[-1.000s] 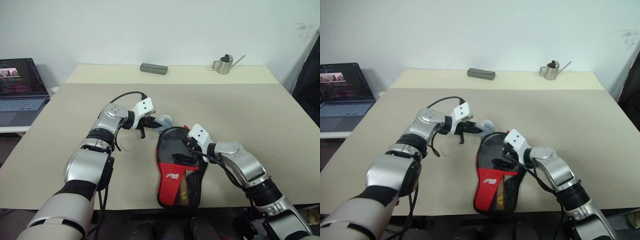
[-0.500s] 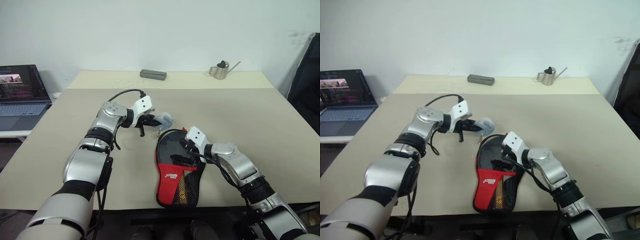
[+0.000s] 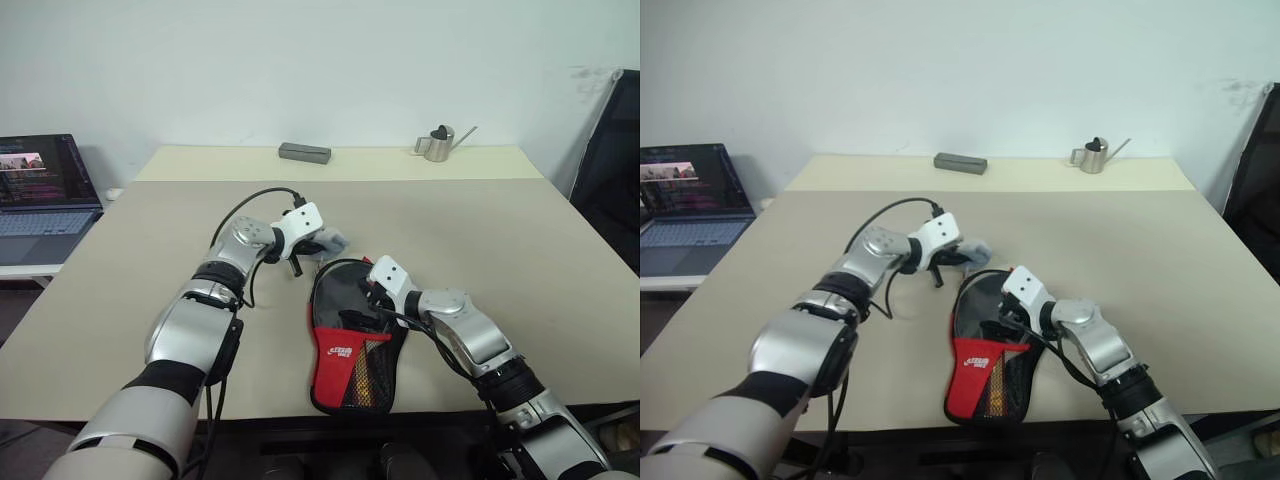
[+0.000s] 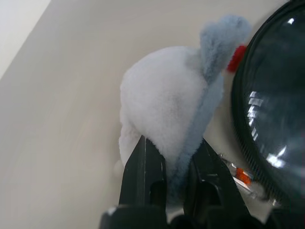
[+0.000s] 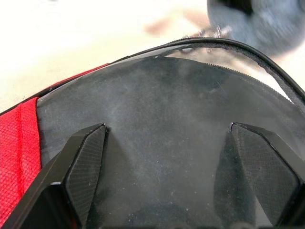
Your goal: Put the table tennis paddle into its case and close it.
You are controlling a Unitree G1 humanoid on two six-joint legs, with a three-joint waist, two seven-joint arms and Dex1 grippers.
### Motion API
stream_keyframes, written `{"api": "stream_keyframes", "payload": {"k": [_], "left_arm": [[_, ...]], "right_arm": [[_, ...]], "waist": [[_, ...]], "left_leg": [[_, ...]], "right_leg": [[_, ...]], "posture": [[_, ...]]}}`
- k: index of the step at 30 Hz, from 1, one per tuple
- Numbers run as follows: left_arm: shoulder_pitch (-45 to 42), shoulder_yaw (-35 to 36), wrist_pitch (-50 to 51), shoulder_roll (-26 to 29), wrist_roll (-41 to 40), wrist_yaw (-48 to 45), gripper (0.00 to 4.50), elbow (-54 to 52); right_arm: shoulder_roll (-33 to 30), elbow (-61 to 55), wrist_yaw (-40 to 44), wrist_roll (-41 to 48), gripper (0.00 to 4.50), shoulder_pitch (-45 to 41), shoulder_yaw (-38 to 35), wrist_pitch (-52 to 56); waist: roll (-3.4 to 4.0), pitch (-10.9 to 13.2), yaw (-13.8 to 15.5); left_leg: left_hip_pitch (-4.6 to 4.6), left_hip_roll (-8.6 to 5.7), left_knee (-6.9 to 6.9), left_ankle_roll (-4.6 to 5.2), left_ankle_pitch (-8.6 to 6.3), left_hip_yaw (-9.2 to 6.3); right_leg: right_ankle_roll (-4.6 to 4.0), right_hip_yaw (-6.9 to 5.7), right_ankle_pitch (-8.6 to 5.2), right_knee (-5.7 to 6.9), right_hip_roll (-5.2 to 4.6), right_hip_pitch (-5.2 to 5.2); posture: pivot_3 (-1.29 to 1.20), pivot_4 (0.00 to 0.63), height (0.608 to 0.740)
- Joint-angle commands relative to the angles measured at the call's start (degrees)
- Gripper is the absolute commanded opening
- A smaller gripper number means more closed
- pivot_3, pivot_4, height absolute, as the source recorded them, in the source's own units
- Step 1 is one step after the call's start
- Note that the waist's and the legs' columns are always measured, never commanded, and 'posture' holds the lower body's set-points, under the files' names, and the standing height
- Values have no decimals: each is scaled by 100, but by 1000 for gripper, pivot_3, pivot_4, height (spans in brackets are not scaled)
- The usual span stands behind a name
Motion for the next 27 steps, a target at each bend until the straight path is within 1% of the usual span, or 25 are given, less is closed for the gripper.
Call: {"api": "stream_keyframes", "payload": {"k": [1,16,27], "left_arm": [[-222,65,-18,-41,-21,212,128,-87],[-429,133,266,-9,129,1437,128,38],[-569,101,390,-259,240,2055,128,117]], "right_arm": [[-48,362,92,-407,4500,424,636,561],[-234,-90,468,-393,4500,395,709,886],[-428,-566,649,-329,4500,570,754,1183]], "waist": [[0,0,0],[0,1,25],[-3,5,47]], "left_leg": [[0,0,-1,0,0,0],[-7,-3,-3,-1,0,-3],[-7,-3,-1,-3,2,-7]], "right_leg": [[0,0,0,-1,0,0],[2,-5,-1,-10,-5,0],[6,-8,-1,-13,-5,2]], "posture": [[0,150,740],[0,150,740],[0,150,740]]}}
